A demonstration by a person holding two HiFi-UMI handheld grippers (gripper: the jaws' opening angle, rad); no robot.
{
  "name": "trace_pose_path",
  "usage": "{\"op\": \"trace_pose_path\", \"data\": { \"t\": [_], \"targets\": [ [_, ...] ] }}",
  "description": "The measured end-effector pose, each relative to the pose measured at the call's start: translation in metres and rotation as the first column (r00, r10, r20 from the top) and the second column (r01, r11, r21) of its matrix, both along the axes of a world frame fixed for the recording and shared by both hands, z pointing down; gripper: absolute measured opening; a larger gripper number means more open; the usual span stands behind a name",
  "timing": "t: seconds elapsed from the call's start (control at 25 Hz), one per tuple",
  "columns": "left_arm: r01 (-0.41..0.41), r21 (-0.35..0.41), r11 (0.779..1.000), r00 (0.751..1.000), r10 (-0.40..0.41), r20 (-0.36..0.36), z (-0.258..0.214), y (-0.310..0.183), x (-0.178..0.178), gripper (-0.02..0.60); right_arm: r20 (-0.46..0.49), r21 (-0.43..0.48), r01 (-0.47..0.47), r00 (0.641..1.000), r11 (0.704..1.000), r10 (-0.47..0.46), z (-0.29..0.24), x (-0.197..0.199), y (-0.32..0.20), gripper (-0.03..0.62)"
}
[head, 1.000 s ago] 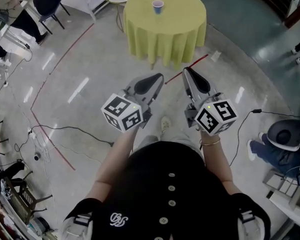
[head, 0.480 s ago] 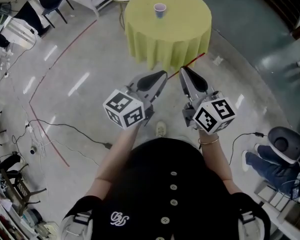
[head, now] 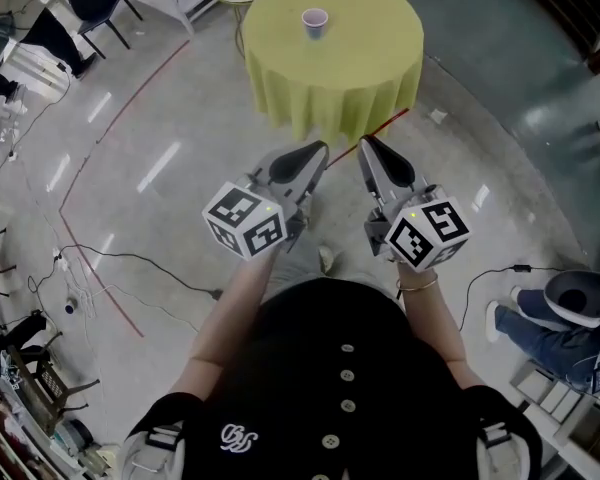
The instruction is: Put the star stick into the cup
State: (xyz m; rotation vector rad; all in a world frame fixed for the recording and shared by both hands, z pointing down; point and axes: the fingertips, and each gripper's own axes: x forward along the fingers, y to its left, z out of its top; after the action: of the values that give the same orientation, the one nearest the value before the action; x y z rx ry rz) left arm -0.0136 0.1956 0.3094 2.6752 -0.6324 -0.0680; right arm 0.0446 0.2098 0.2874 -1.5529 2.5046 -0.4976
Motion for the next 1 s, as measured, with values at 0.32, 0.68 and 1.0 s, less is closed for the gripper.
{"op": "trace_pose_path", "data": {
  "t": [0.32,0.68,1.0],
  "targets": [
    [-0.008,-0.024,1.000,1.000,0.008,0.016,0.012,-0.041,0.005,0.018,0.006,-0.011,-0.043,0.999,0.999,0.043,0.008,0.012,-0.036,0.017],
    [-0.020,-0.051,0.998,0.999,0.021,0.025,0.019,-0.127,0.010,0.018,0.012,-0.020,-0.065,0.998,0.998,0.065,0.010,0.021,-0.127,0.017],
    [-0.027,-0.051,0.998,0.999,0.029,0.023,0.015,-0.195,0.007,0.018,0.013,-0.028,-0.095,0.995,0.995,0.096,0.011,0.024,-0.191,0.017]
  ]
}}
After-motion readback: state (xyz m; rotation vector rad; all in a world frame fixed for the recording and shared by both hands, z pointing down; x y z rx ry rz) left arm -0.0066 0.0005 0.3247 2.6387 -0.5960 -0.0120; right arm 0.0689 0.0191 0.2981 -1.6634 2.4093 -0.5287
